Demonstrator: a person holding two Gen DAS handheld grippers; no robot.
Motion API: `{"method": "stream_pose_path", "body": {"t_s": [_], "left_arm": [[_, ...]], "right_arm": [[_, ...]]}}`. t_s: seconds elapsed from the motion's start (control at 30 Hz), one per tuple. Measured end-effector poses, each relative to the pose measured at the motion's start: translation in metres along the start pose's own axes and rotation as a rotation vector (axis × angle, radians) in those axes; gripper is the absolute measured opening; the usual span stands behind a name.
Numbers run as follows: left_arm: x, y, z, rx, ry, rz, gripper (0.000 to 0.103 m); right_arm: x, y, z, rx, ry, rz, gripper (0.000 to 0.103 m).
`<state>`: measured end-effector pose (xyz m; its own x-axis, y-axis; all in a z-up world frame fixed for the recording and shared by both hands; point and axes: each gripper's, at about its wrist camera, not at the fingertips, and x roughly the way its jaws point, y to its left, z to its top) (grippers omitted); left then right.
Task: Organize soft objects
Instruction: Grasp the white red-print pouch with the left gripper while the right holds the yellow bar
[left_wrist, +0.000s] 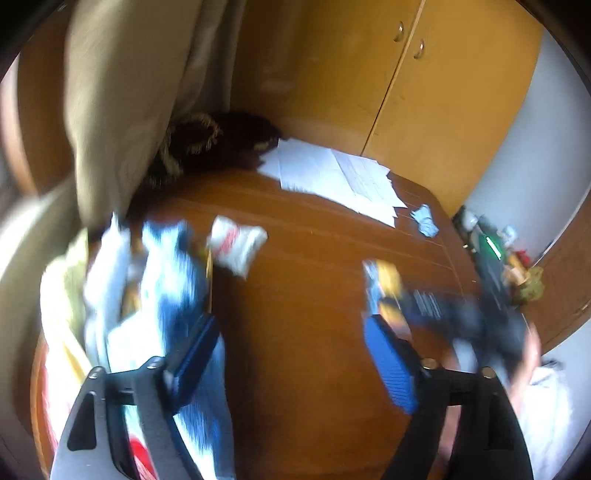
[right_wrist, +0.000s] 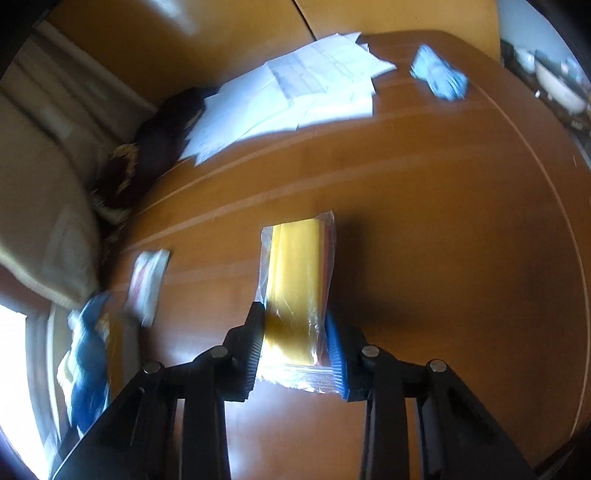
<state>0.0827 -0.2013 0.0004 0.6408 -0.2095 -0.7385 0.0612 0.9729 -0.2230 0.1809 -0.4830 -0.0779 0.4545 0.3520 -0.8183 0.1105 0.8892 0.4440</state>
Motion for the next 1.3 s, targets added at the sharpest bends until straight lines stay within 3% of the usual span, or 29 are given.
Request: {"method": "stream_pose_path", "body": {"t_s": [0.13, 0.3, 0.4, 0.5, 0.7, 0.83, 0.97, 1.17, 1.3], "left_arm": [[0.044, -0.001, 0.048, 0.019, 0.063, 0.034, 0.087], [0.109, 0.000, 0.082, 0.099, 0.157, 0.125, 0.087], [0.146, 0.009, 0.088, 0.121, 0.246, 0.171, 0.087], [0.165, 0.018, 0.093, 0.136, 0.269, 0.235, 0.087], [0.199, 0.036, 0.097, 0.066, 0.401, 0.241, 0.087], [0.209, 0.045, 0.093, 0.031, 0.457, 0.230, 0.089], [0.200, 0.035, 0.086, 0.008, 0.461, 0.164, 0.089], [0.192, -0.004, 0.065, 0.106, 0.462, 0.158, 0.089], [0.190, -0.012, 0.058, 0.142, 0.442, 0.201, 0.084]], "right_arm": [[-0.020, -0.017, -0.041, -0.011, -0.026, 0.058, 0.032], [-0.023, -0.023, -0.056, -0.066, -0.039, 0.086, 0.032], [-0.025, -0.022, -0.055, -0.094, -0.058, 0.095, 0.032], [-0.026, -0.023, -0.055, -0.106, -0.065, 0.113, 0.032], [-0.023, -0.027, -0.054, -0.088, -0.035, 0.184, 0.032], [-0.028, -0.027, -0.055, -0.089, -0.047, 0.197, 0.032], [-0.028, -0.028, -0.057, -0.083, -0.047, 0.205, 0.032], [-0.025, -0.031, -0.056, -0.065, -0.047, 0.187, 0.032], [-0.023, -0.035, -0.056, -0.046, -0.045, 0.173, 0.032]]}}
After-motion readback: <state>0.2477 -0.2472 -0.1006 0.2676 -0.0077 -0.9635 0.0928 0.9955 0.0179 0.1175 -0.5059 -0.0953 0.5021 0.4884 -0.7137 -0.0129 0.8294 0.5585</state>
